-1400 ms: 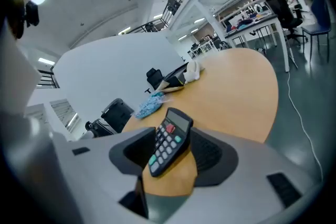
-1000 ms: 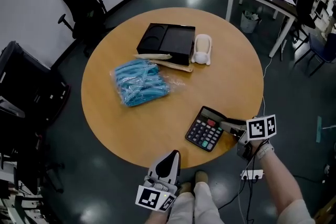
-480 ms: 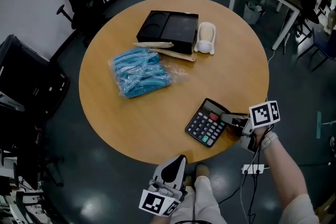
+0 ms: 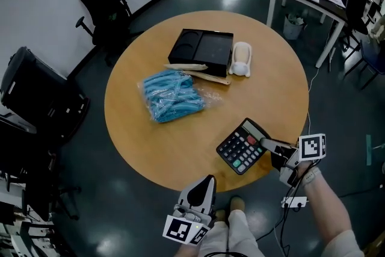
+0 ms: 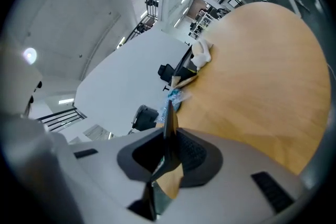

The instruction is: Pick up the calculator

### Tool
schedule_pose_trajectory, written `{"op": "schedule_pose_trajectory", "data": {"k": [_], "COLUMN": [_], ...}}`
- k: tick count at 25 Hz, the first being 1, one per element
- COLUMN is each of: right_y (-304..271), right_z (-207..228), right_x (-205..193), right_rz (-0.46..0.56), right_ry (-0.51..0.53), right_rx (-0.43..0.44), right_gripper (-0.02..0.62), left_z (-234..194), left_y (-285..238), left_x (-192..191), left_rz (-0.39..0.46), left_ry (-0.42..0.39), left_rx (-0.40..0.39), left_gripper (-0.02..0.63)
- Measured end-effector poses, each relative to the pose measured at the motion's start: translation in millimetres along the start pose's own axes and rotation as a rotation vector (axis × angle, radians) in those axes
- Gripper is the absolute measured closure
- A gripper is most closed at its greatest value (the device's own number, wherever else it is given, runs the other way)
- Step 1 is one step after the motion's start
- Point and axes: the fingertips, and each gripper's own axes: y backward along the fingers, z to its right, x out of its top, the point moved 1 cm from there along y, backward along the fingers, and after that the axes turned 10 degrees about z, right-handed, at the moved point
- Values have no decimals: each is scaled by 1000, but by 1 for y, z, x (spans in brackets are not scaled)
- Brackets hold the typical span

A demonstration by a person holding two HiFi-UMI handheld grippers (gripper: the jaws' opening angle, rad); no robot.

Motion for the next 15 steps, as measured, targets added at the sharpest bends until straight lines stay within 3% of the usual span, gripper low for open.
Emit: {"op": "schedule_pose_trajectory", "data": {"k": [4, 15], "right_y": [6, 32], "right_z": [-48, -139], "right_x": [26, 70], "right_rz": [71, 199], "right_ry": [50, 76], "right_rx": [87, 155], "right_gripper": [534, 534], "left_z": [-3, 2], "left_y": [-15, -51], "left_x": [28, 103], "left_rz": [44, 165], "left_ry": [-23, -63], "left_rx": [7, -16], "left_gripper": [598, 598]}}
